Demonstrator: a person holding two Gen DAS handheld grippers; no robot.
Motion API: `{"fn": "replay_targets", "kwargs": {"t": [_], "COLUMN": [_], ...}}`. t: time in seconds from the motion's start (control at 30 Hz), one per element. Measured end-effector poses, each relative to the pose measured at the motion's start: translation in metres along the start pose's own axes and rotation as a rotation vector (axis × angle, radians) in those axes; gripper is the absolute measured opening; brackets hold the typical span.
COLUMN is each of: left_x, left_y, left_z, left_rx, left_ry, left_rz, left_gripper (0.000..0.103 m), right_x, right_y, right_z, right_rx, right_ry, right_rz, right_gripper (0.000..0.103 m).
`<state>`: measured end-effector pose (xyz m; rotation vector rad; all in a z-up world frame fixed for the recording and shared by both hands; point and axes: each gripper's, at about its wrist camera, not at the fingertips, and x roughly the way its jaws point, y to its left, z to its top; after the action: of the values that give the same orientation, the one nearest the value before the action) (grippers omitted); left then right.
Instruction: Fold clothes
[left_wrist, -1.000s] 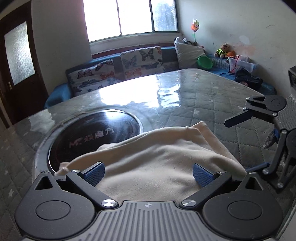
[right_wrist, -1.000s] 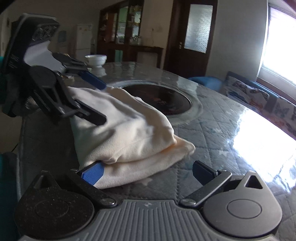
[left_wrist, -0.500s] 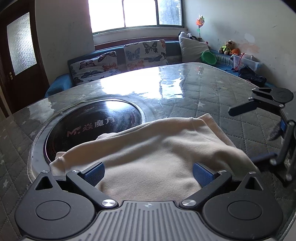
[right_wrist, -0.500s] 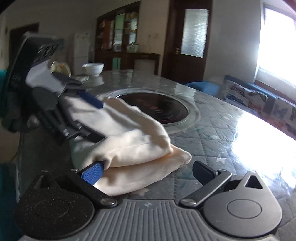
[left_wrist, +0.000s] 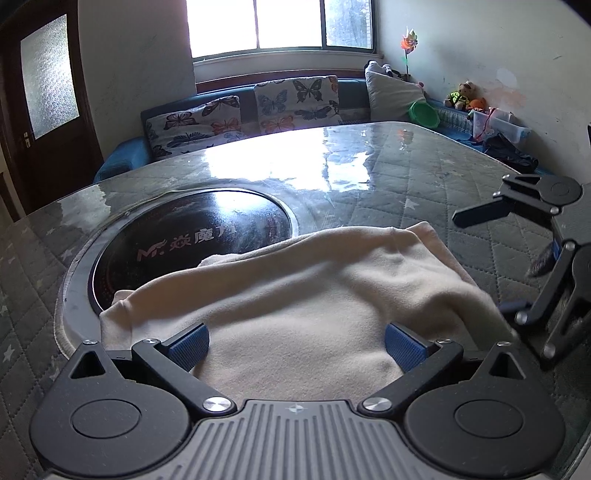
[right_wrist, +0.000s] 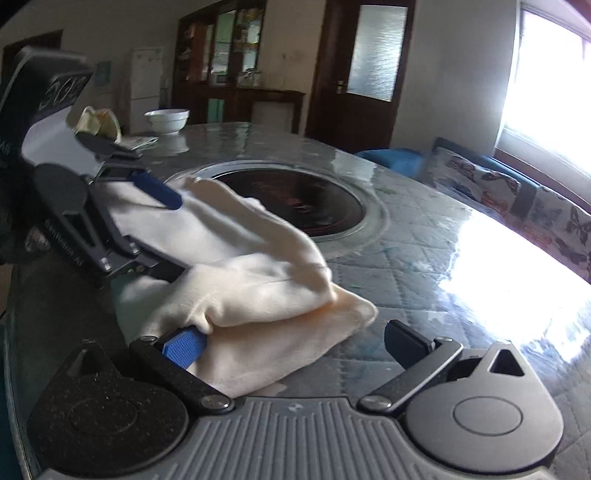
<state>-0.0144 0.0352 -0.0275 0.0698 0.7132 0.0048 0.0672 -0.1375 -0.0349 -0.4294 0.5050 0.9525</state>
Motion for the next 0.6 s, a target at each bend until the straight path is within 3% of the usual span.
{"fn": "replay_targets", "kwargs": {"t": [0.13, 0.23, 0.47, 0.6], "left_x": [-0.001, 0.000, 0.003, 0.004], "left_y": [0.001, 0.001, 0.002, 0.003], "left_z": [-0.001, 0.000, 0.004, 0.004], "left_rx": [-0.004, -0.007, -0.023, -0.030], "left_ry": [0.000, 0.001, 0.024, 0.032], "left_rz": [-0.003, -0.003, 0.004, 0.003], "left_gripper": [0.103, 0.103, 0.103, 0.103], "right_x": [-0.005, -0.008, -0.008, -0.002], "right_y": [-0.009, -0.017, -0.001, 0.004], "right_z": [-0.001, -0.003, -0.006, 0.001], "right_rx": [0.038, 0.061, -0.074, -0.091], "right_ry": [-0.017, -0.016, 0.015, -0.003], "right_rz": [-0.097, -0.071, 0.091, 0.111], "right_gripper": [0.103, 0.103, 0.103, 0.103]}}
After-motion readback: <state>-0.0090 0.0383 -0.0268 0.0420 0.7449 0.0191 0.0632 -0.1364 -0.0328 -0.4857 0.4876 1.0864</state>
